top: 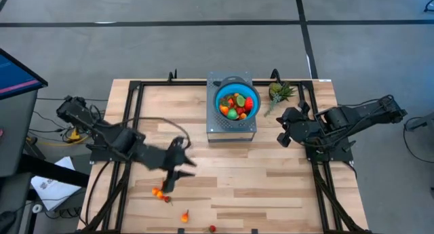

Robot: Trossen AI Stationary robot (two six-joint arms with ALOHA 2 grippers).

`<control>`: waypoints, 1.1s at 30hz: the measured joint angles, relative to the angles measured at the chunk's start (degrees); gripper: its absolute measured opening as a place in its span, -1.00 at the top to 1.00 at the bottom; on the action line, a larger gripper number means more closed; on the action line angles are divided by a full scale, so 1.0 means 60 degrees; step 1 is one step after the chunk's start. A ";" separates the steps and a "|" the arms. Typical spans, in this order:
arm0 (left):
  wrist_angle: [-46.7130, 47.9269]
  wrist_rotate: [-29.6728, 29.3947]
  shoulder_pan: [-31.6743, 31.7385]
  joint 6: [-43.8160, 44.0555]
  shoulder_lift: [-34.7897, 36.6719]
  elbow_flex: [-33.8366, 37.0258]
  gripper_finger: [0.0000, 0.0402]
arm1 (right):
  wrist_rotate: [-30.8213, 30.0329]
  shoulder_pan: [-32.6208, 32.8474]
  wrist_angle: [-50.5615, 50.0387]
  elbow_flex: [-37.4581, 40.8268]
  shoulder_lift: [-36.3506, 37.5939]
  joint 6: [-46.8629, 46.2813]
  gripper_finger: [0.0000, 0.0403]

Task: Pick & Place Fruit
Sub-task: Put the peach into the strainer bowl

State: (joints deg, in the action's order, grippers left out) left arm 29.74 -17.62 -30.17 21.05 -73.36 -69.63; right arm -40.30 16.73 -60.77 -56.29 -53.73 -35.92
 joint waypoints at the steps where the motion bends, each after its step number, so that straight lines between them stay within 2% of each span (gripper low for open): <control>1: 0.0140 0.0005 -0.0183 0.0477 -0.0035 0.0000 0.30 | 0.0000 0.0000 0.0000 0.0000 -0.0001 -0.0014 1.00; 9: 0.0769 -0.0325 -0.1309 0.4346 -0.0048 0.0015 0.42 | 0.0002 0.0000 -0.0003 0.0000 -0.0002 -0.0018 1.00; 13: 0.0839 -0.0372 -0.1470 0.6453 -0.0048 0.0015 0.47 | 0.0003 0.0000 -0.0007 0.0000 0.0000 -0.0018 1.00; 18: 0.0832 -0.0406 -0.1476 0.8150 -0.0048 0.0015 0.50 | 0.0000 0.0000 -0.0007 0.0000 -0.0002 -0.0018 1.00; 22: 0.0830 -0.0405 -0.1553 0.8862 -0.0048 0.0015 0.49 | 0.0002 0.0000 -0.0007 0.0000 -0.0002 -0.0014 1.00; 33: 0.0801 -0.0392 -0.1553 0.8810 -0.0048 0.0015 0.49 | 0.0002 0.0000 -0.0011 0.0000 -0.0002 0.0055 1.00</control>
State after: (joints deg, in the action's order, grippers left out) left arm 34.54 -19.97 -39.48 73.91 -73.65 -69.54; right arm -40.29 16.73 -60.84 -56.29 -53.74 -35.59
